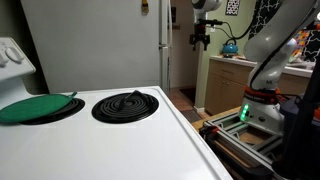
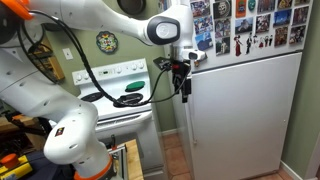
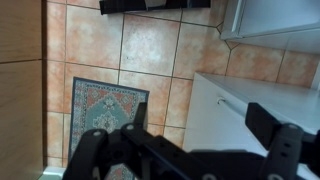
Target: Open the bottom fridge door
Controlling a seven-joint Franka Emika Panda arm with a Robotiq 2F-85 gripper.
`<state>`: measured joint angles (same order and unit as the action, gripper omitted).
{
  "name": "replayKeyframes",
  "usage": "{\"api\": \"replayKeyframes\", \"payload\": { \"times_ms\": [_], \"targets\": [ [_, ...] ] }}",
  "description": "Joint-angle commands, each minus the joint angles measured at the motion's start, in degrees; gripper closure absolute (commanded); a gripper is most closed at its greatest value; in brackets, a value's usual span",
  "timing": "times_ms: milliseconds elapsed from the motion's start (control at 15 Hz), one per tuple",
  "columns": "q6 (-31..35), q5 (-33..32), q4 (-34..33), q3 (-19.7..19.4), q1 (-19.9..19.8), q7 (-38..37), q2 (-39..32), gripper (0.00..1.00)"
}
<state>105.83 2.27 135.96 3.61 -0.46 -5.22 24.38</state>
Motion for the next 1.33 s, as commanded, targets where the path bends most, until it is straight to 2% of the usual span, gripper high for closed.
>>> {"api": "replayKeyframes", "payload": {
  "times_ms": [0, 200, 333, 600, 1200, 1267],
  "targets": [
    [-0.08, -0.17, -0.19, -0.47, 0.51, -0.16, -0.16, 0.0],
    [-0.05, -0.12, -0.29, -0.47, 0.51, -0.17, -0.35, 0.0],
    [2.51, -5.35, -1.78, -0.14, 0.83, 5.54, -2.45, 0.0],
    [6.43, -8.76, -5.29, -1.05, 2.01, 15.61, -6.57, 0.0],
    [21.79, -6.15, -6.26, -5.43, 4.57, 44.75, -12.83, 0.0],
    [19.86, -7.43, -5.78, -4.23, 3.64, 38.68, -11.18, 0.0]
  ]
}}
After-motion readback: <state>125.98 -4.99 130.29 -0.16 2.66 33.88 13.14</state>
